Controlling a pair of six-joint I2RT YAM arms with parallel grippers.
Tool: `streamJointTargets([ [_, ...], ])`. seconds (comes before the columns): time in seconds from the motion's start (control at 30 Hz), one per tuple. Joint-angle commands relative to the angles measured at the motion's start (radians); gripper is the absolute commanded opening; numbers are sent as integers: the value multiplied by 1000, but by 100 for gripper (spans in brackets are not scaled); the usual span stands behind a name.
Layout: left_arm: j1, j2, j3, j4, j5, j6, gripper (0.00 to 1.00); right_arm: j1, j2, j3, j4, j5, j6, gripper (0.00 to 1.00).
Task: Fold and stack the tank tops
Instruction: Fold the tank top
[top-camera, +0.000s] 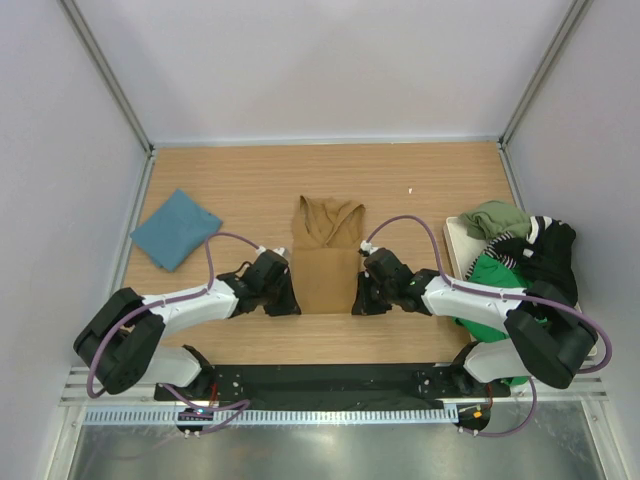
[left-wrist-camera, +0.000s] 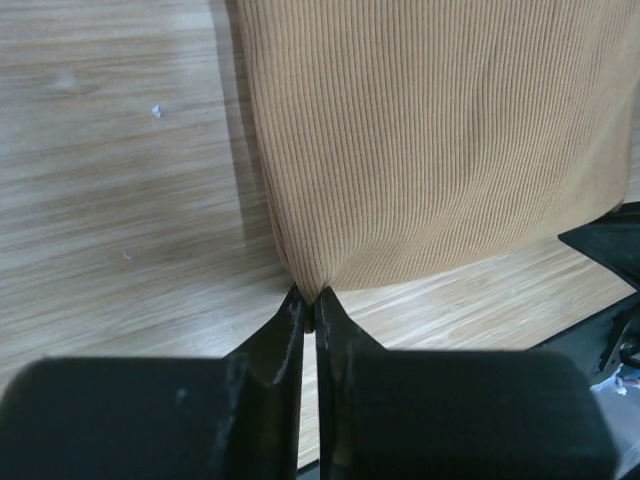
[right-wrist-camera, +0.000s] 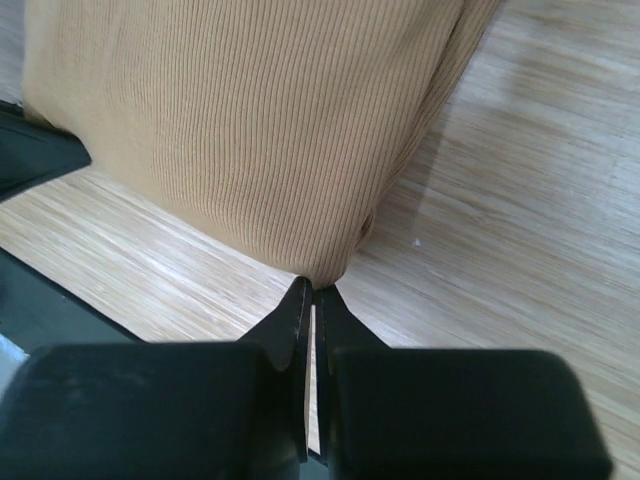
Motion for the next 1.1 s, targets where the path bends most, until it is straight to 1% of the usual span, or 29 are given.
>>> streamJointTargets([
  [0.0, -5, -20, -11, 45, 40, -1, 3, 6, 7, -1, 58, -12, 7, 2],
  [0.03, -7, -25, -14, 43, 43, -2, 0, 7, -1, -4, 56, -13, 9, 1],
  [0.13, -17, -51, -21, 22, 51, -13, 0, 12, -27, -25, 53, -22, 18, 1],
  [0.27, -47, -131, -25, -7, 77, -47, 0, 39, -128, -56, 4, -27, 39, 1],
  [0.43, -123, -233, 20, -144, 28, -71, 0, 122, -246, -65, -89, -4, 85, 1],
  [0.57, -143, -308, 45, -224, 31, -102, 0, 136, -355, -47, -181, 20, 104, 1],
  [0.6, -142, -325, 64, -249, 31, -105, 0, 136, -398, -36, -204, 43, 104, 1],
  [0.7, -142, -378, 133, -320, 3, -107, 0, 134, -455, 49, -321, 85, 91, 1],
  [0.8, -142, -381, 204, -378, -9, -102, 0, 134, -477, 112, -382, 111, 68, 1],
  [0.9, -140, -355, 244, -388, 24, -105, 0, 136, -478, 183, -438, 129, 45, 1],
  [0.93, -140, -349, 252, -386, 29, -105, 0, 136, -469, 211, -459, 169, 41, 1],
  [1.03, -140, -321, 273, -374, 31, -105, 0, 134, -449, 257, -490, 223, 27, 1],
  [1.07, -139, -318, 281, -372, 28, -104, 0, 136, -437, 267, -499, 272, 27, 1],
])
